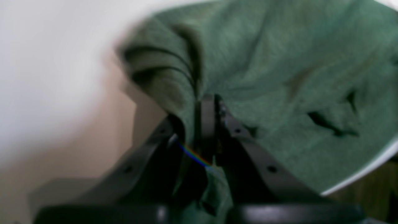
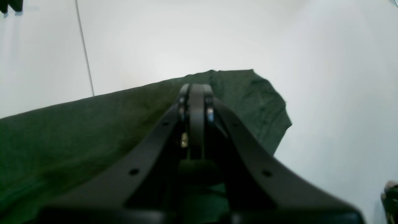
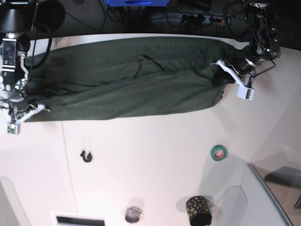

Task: Layout the t-shirt on the table in an organized manner, then fold the t-shirt properly
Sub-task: 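Regrasp the folded shirt end with the left gripper, then fold the grasped shirt end with the left gripper toward the right gripper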

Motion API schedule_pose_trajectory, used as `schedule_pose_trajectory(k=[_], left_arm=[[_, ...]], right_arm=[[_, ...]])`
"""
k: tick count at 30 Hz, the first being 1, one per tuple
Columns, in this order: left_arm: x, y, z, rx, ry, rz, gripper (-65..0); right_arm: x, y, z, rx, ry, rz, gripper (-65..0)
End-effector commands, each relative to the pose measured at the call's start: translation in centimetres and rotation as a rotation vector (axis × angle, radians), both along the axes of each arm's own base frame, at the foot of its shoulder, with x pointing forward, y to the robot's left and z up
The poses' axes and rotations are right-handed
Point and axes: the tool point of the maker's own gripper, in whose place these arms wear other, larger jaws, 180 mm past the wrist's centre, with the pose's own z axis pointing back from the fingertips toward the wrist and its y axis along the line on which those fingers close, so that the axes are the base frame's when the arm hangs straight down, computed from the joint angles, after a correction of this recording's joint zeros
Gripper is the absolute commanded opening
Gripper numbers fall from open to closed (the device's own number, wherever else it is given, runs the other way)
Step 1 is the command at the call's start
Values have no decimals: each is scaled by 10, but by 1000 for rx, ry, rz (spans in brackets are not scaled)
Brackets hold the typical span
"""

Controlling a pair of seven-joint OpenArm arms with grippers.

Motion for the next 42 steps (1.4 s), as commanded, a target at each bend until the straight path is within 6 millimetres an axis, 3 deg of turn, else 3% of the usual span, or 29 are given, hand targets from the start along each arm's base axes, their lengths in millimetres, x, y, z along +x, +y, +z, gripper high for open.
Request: schedule_pose_trajectory(k=[1, 6, 16, 20, 26, 29, 36, 42], left_arm=[[7, 3, 18, 12, -60, -4, -650], [3, 3, 43, 84, -68, 26, -650], [13, -78, 71, 16, -110, -148, -650], [18, -109, 63, -31, -70, -147, -650], [37, -152, 72, -81, -88, -192, -650], [42, -175, 66, -118, -63, -205, -650], [38, -232, 48, -156, 5, -319, -650], [38, -258, 46, -166, 15, -383, -650]], right_arm=[[11, -9, 18, -29, -50, 0, -648], [11, -9, 18, -29, -50, -1, -648], [10, -10, 17, -28, -45, -3, -648], [10, -11, 17, -29, -43, -4, -648], [10, -11, 17, -31, -43, -3, -648], [10, -12, 17, -31, -44, -5, -648], [10, -14, 18, -36, -44, -5, -648], [10, -14, 19, -36, -45, -5, -648]])
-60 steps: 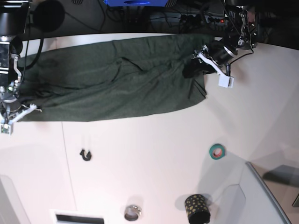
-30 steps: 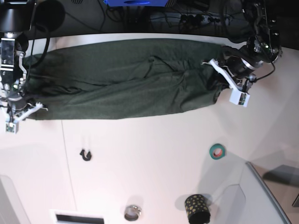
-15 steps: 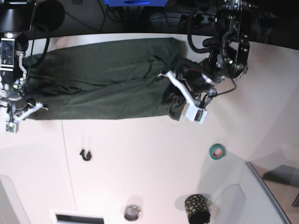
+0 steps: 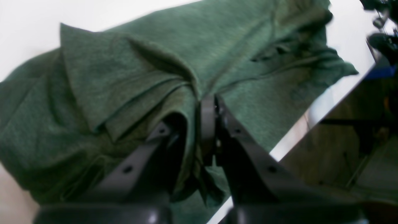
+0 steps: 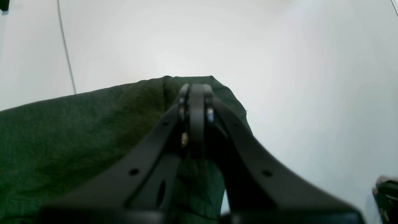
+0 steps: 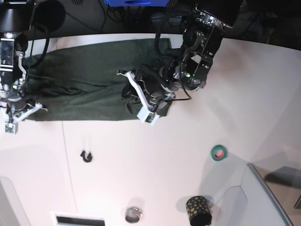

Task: Layout the t-shirt on the table in an organized manner, then fold the t-shirt properly
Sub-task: 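Fold the grasped shirt end with the left gripper toward the right gripper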

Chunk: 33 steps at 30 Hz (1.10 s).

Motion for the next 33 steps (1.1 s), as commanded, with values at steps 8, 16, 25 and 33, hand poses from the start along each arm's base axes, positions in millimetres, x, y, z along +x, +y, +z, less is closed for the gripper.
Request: schedule_pose_trajectory(k=[8, 16, 25, 33], left_arm=[[10, -39, 26, -38, -73, -87, -650], [6, -55, -1, -8, 0, -123, -650], [8, -74, 9, -13, -28, -180, -650], [3, -94, -11, 21, 24, -232, -650]], right_arm=[[16, -8, 21, -28, -65, 1, -648], [16, -8, 21, -28, -65, 1, -648], [16, -9, 22, -29, -67, 0, -648], [14, -18, 24, -31, -73, -27, -648]])
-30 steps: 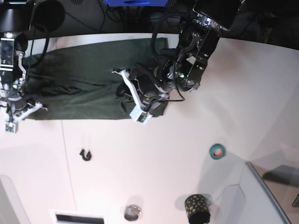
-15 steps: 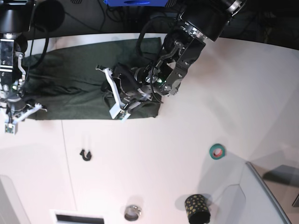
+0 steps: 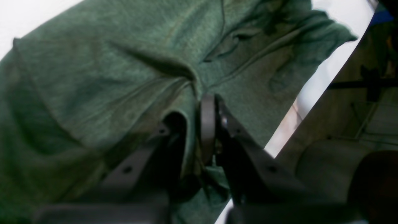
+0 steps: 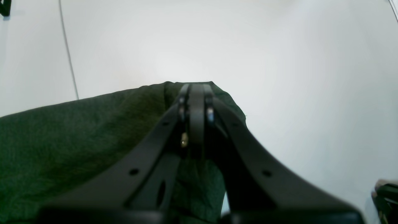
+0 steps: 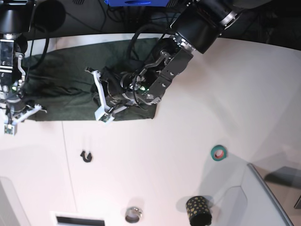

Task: Layout the t-shirt on the table in an organized manner, then fold the t-shirt properly
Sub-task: 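Fold the grasped shirt end with the left gripper toward the right gripper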

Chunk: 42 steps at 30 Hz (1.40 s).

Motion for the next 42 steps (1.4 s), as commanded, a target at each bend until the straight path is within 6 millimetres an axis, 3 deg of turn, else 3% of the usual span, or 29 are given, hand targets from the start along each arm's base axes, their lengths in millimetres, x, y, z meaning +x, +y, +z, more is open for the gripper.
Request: schedule_pose_trajectory(k=[1, 11, 21, 29, 33, 35, 40, 42], left_arm=[[8, -14, 15, -48, -24, -2, -650], [19, -16, 21, -44, -50, -10, -650], [27, -25, 15, -7, -39, -38, -650], [15, -44, 20, 29, -91, -169, -650], [10, -47, 15, 79, -96, -234, -448], [3, -51, 12, 109, -97, -276, -383], [0, -57, 13, 121, -113, -315, -301], [1, -66, 23, 97, -135, -328, -280]], right_arm=[[10, -19, 22, -36, -67, -29, -648], [8, -25, 24, -35, -72, -49, -645], [8, -23, 23, -30, -72, -48, -644], [9, -21, 22, -30, -70, -43, -642], [9, -21, 22, -30, -70, -43, -642], [8, -22, 22, -29, -66, -45, -642], [8, -21, 20, -18, -46, -52, -642], [9, -20, 20, -18, -46, -49, -642]])
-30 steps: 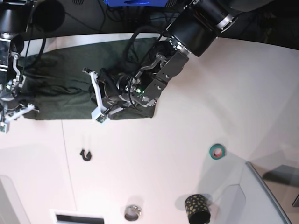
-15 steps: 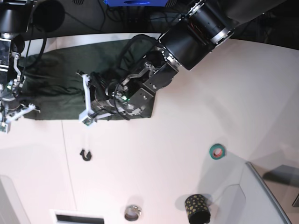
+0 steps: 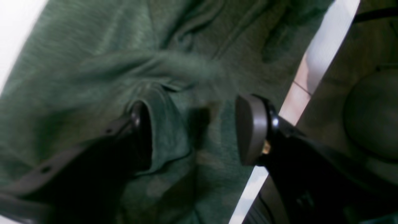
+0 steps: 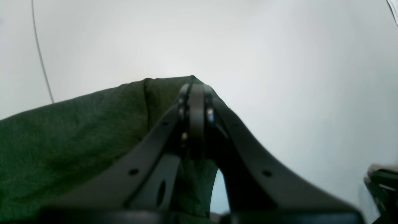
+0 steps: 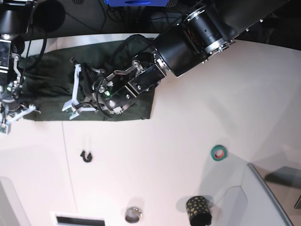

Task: Layout the t-shirt on the table in an organized manner, then fold the t-shirt properly
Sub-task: 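Fold the grasped shirt end with the left gripper toward the right gripper, then release the shirt and lift the left gripper away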

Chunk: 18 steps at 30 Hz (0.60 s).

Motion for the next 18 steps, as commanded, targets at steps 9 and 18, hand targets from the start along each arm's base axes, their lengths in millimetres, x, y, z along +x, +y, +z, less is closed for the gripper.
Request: schedule_pose_trajectory(k=[9, 18], left_arm=[[32, -2, 62, -150, -114, 32, -286], [91, 175, 118, -265, -245, 564, -648]], right_arm=[[20, -2, 36, -40, -106, 23, -642], [19, 119, 51, 29, -102, 454, -648]])
